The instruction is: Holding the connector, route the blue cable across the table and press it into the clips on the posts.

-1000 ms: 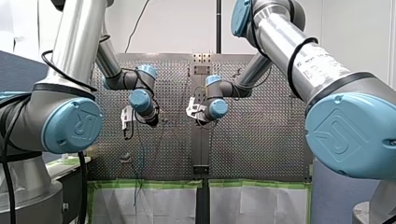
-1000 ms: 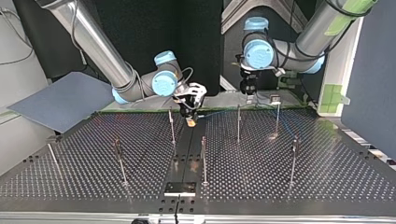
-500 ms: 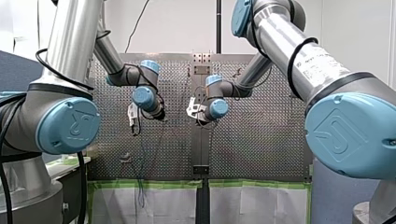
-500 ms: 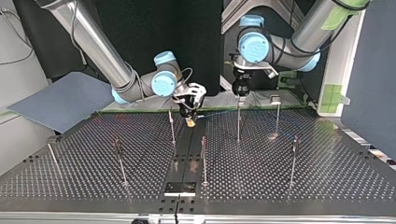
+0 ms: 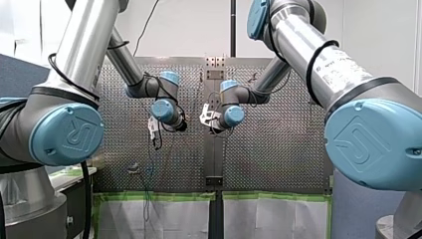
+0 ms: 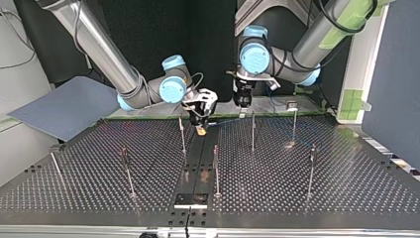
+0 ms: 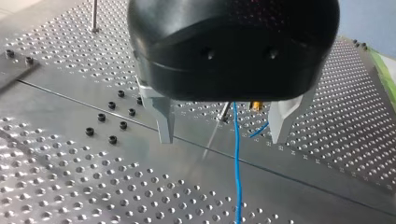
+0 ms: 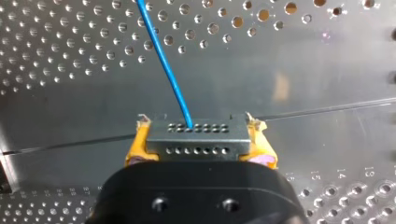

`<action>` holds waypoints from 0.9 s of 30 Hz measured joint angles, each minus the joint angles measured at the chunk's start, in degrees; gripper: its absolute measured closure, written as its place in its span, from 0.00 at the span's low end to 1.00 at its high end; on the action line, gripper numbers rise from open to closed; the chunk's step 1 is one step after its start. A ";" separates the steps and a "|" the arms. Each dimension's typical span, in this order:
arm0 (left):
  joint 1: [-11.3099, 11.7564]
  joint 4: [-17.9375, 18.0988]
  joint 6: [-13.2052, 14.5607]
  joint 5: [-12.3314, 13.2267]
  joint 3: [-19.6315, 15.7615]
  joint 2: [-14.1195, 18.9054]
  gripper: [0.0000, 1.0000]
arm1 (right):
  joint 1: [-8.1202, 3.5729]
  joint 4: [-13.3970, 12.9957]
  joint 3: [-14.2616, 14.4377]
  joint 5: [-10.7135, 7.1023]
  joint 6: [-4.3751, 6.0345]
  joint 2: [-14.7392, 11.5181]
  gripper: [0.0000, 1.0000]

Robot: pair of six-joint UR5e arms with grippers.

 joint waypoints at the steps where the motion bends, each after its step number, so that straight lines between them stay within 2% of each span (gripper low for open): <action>1: -0.12 -0.33 -0.23 -0.07 0.61 -0.59 0.00 | -0.01 -0.02 0.00 -0.02 0.00 -0.01 1.00; 6: -0.60 -1.49 -0.42 -1.26 2.86 -2.83 0.00 | -0.02 -0.04 0.00 -0.08 0.00 -0.02 1.00; 14: -0.84 -1.74 -1.08 -4.57 6.70 -6.67 0.00 | -0.03 -0.04 -0.07 -0.09 -0.01 0.00 1.00; 21: -0.79 -1.98 -1.50 -4.80 10.15 -10.06 0.00 | -0.09 -0.14 -0.08 -0.17 0.00 0.01 1.00; 27: -1.55 -2.92 -1.48 -4.80 13.30 -13.18 0.00 | -0.19 -0.22 -0.08 -1.27 0.00 0.01 1.00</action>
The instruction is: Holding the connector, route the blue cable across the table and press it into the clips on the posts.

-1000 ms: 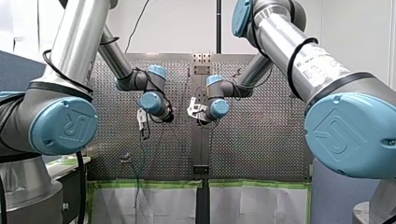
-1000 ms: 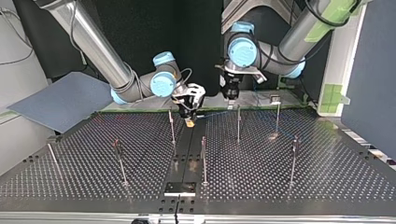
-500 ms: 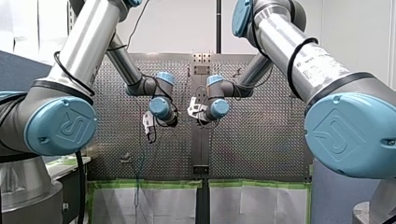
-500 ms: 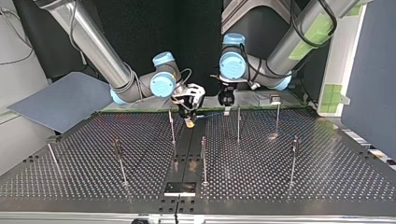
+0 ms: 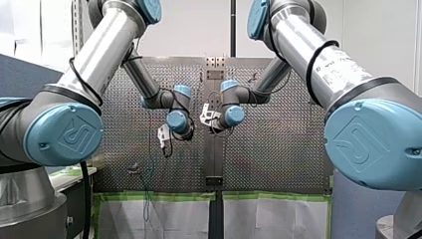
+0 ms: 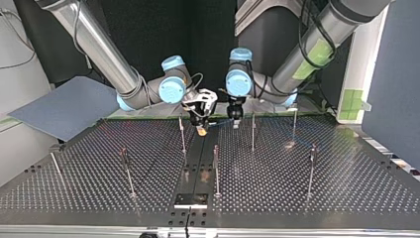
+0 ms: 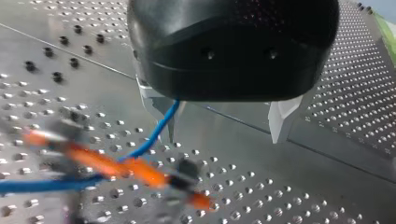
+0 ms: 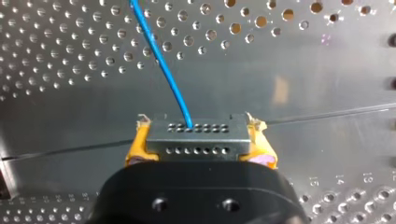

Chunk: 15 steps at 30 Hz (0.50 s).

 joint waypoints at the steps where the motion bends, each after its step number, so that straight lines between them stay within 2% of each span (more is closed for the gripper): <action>1: -0.15 0.00 -0.02 -0.15 0.60 -0.60 0.00 | -0.04 0.00 0.00 -0.09 0.00 0.00 1.00; 7: -0.44 -0.52 -0.12 -1.36 3.59 -3.36 0.00 | -0.16 -0.05 0.00 -0.15 0.00 0.00 1.00; 8: -0.47 -0.62 -0.11 -1.54 4.05 -3.58 0.11 | -0.17 -0.06 0.00 -0.15 0.00 0.00 1.00; 9: -0.49 -0.70 -0.09 -1.76 4.43 -3.74 0.11 | -0.19 -0.07 0.00 -0.15 0.00 0.00 1.00; 10: -0.52 -0.75 -0.04 -2.14 4.83 -3.88 0.26 | -0.22 -0.06 0.00 -0.15 0.00 0.00 1.00; 11: -0.53 -0.76 0.02 -2.47 5.04 -3.94 0.38 | -0.24 -0.05 0.00 -0.16 0.00 0.01 1.00; 12: -0.56 -0.76 0.13 -2.85 5.18 -3.98 0.38 | -0.25 -0.03 0.00 -0.18 0.00 0.01 1.00; 13: -0.61 -0.74 0.31 -3.40 5.31 -4.01 0.50 | -0.25 -0.02 -0.01 -0.22 0.00 0.01 1.00; 15: -0.71 -0.71 0.52 -4.22 5.41 -4.02 0.50 | -0.26 0.00 0.01 -0.27 0.00 0.01 1.00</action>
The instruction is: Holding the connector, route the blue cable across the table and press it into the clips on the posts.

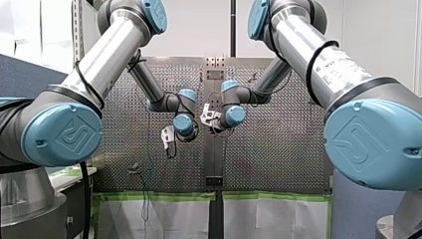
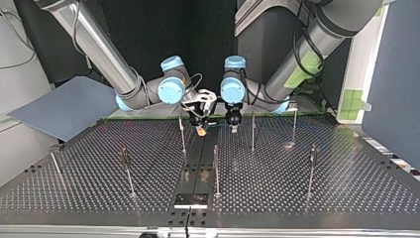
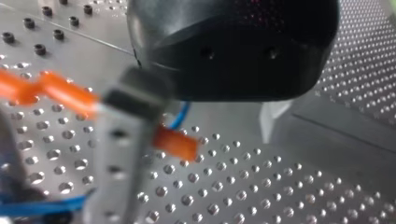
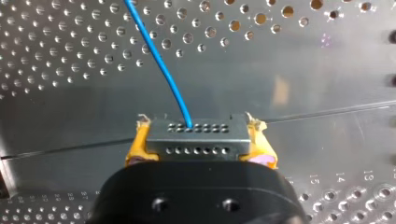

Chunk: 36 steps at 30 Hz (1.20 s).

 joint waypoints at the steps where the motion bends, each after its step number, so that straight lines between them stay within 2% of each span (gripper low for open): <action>1: -0.07 0.01 0.09 -0.52 0.03 0.00 0.85 | -0.01 0.03 0.00 -0.02 0.00 0.00 1.00; 2: -0.12 0.04 0.10 -0.91 0.04 0.00 1.00 | -0.01 0.05 0.00 -0.04 0.00 -0.01 1.00; 6: -0.35 0.13 -0.25 -2.47 0.05 -0.01 1.00 | -0.02 0.18 -0.01 -0.17 0.00 -0.03 1.00; 11: -0.48 -1.09 -1.43 -3.08 0.05 0.18 1.00 | -0.02 0.52 -0.11 -0.21 -0.16 -0.09 1.00; 17: -0.94 -3.40 -2.30 -3.39 -0.45 1.84 1.00 | -0.03 2.84 -0.75 -0.22 -0.55 -0.84 1.00; 31: -1.47 -4.71 -2.68 -4.11 -3.32 8.62 1.00 | -0.25 9.07 -0.58 -0.37 -0.64 -7.19 1.00; 36: -1.72 -6.11 -2.21 -4.18 -3.46 10.86 1.00 | -0.50 9.97 0.48 -0.39 -0.79 -9.65 1.00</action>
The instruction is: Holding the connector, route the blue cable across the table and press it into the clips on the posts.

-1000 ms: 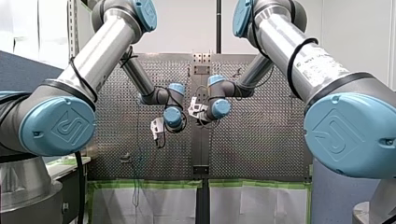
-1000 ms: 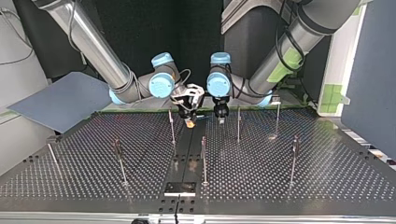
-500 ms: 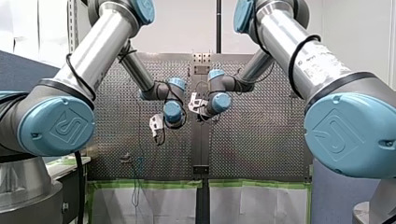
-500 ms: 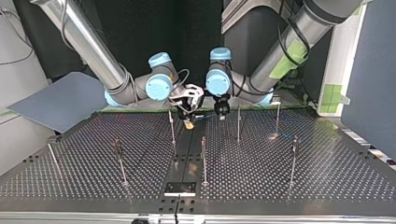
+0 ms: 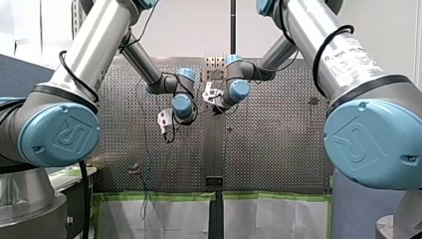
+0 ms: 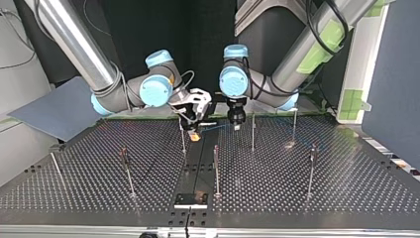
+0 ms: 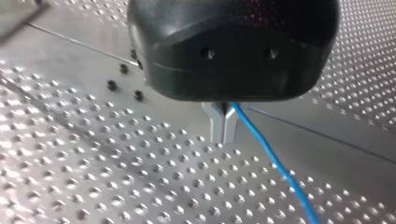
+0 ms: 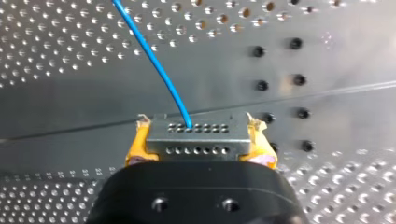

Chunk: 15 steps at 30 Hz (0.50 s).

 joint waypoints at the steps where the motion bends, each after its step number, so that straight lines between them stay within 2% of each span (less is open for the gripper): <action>1: -0.05 -0.37 0.07 -0.03 -0.02 0.61 1.00 | -0.08 0.07 0.43 0.01 -0.07 -0.56 1.00; 10: -0.35 -3.65 0.65 -0.18 -0.02 5.30 1.00 | -0.71 0.45 3.97 0.10 -1.16 -5.23 1.00; 15: -0.41 -4.02 1.13 0.01 -0.01 7.83 1.00 | -0.99 1.33 4.40 0.10 -1.49 -7.31 1.00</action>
